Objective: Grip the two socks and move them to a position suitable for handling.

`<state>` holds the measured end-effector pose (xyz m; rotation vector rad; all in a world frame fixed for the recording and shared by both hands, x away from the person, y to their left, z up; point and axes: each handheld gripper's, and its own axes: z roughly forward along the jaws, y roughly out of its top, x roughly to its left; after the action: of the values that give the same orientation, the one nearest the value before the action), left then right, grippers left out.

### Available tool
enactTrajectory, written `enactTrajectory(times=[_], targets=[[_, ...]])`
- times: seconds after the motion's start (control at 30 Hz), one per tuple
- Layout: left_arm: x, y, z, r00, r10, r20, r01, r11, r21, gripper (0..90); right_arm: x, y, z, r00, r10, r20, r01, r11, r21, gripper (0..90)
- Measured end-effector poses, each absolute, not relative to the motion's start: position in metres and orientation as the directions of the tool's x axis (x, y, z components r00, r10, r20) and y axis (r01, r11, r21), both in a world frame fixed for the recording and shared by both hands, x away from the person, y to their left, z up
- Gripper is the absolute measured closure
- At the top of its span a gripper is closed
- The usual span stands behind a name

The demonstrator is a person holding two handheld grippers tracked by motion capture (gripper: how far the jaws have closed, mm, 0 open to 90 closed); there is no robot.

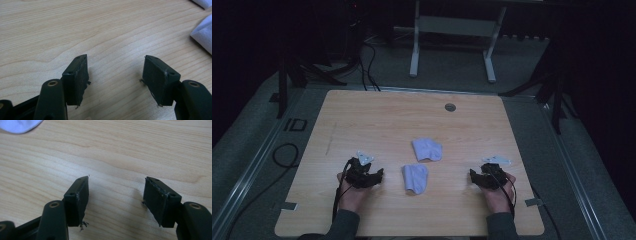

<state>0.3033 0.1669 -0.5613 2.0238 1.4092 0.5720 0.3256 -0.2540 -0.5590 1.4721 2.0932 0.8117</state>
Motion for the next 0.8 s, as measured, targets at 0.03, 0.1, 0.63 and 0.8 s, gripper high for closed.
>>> enactTrajectory(times=[0.03,0.1,0.63,0.8], targets=[[0.303,0.167,-0.561,0.344,0.939,0.010,0.680,-0.257,0.687,37.5,0.325,-0.252,-0.558,-0.326,0.945,-0.035,0.678,0.260,0.687,36.8],[0.303,0.166,-0.561,0.345,0.938,0.010,0.679,-0.257,0.687,37.5,0.323,-0.251,-0.556,-0.334,0.942,-0.040,0.675,0.269,0.687,37.1],[0.303,0.166,-0.562,0.348,0.937,0.009,0.677,-0.258,0.689,37.4,0.316,-0.220,-0.537,-0.592,0.806,0.015,0.575,0.410,0.708,82.0],[0.303,0.166,-0.562,0.348,0.937,0.009,0.677,-0.258,0.689,37.4,0.318,-0.202,-0.535,-0.641,0.768,0.000,0.542,0.453,0.707,90.0]])
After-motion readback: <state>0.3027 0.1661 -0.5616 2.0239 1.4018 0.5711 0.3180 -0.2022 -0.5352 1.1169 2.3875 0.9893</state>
